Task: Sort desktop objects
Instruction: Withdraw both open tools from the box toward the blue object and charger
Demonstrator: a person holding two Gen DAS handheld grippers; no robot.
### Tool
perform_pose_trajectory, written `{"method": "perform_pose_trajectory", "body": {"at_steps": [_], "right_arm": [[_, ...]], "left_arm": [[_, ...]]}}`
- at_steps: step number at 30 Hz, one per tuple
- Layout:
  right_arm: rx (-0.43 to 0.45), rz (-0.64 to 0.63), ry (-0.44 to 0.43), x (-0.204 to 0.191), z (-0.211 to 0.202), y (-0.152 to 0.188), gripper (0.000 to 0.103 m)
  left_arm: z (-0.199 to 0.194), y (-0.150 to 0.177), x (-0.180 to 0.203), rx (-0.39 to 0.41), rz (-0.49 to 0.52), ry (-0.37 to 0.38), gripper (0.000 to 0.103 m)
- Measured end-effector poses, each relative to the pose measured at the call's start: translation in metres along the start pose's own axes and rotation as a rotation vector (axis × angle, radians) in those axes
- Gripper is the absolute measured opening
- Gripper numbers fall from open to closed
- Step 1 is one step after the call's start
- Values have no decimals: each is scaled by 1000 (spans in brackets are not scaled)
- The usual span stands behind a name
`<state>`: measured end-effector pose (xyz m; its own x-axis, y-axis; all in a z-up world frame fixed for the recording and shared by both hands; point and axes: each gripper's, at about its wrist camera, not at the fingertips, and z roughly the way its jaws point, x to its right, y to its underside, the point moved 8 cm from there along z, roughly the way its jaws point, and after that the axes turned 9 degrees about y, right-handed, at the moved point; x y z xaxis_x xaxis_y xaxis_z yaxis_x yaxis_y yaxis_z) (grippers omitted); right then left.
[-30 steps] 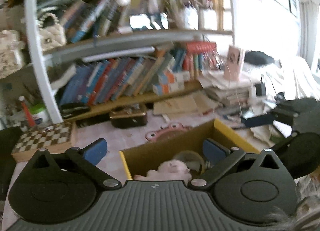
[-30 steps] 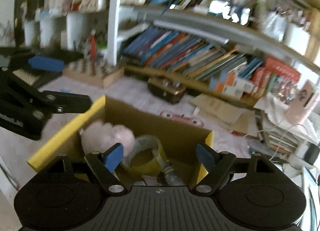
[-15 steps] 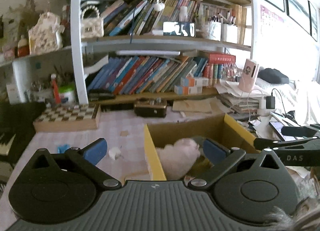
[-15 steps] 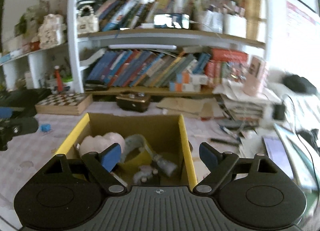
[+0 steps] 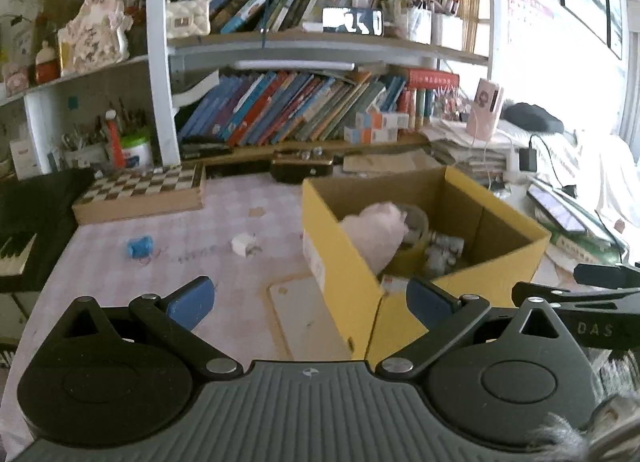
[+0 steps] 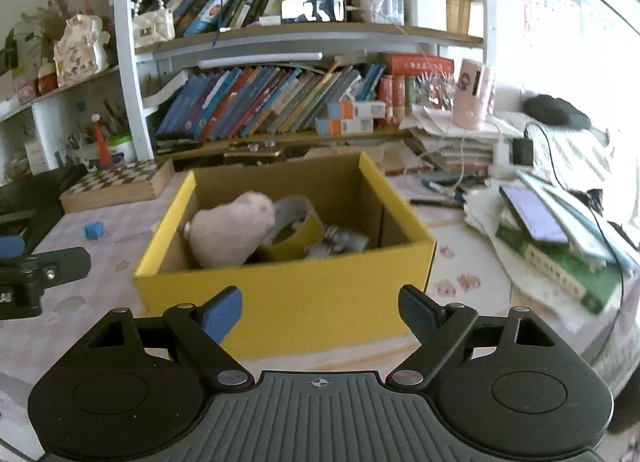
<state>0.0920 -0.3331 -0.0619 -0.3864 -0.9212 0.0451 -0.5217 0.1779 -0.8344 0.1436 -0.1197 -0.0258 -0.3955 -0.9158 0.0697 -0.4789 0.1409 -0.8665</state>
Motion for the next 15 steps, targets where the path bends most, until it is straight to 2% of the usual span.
{"method": "perform_pose_trajectory", "body": {"at_steps": [15], "right_arm": [[-66, -20, 9, -55, -44, 45, 88]], "left_arm": [[-42, 48, -29, -77, -6, 55, 103]]}}
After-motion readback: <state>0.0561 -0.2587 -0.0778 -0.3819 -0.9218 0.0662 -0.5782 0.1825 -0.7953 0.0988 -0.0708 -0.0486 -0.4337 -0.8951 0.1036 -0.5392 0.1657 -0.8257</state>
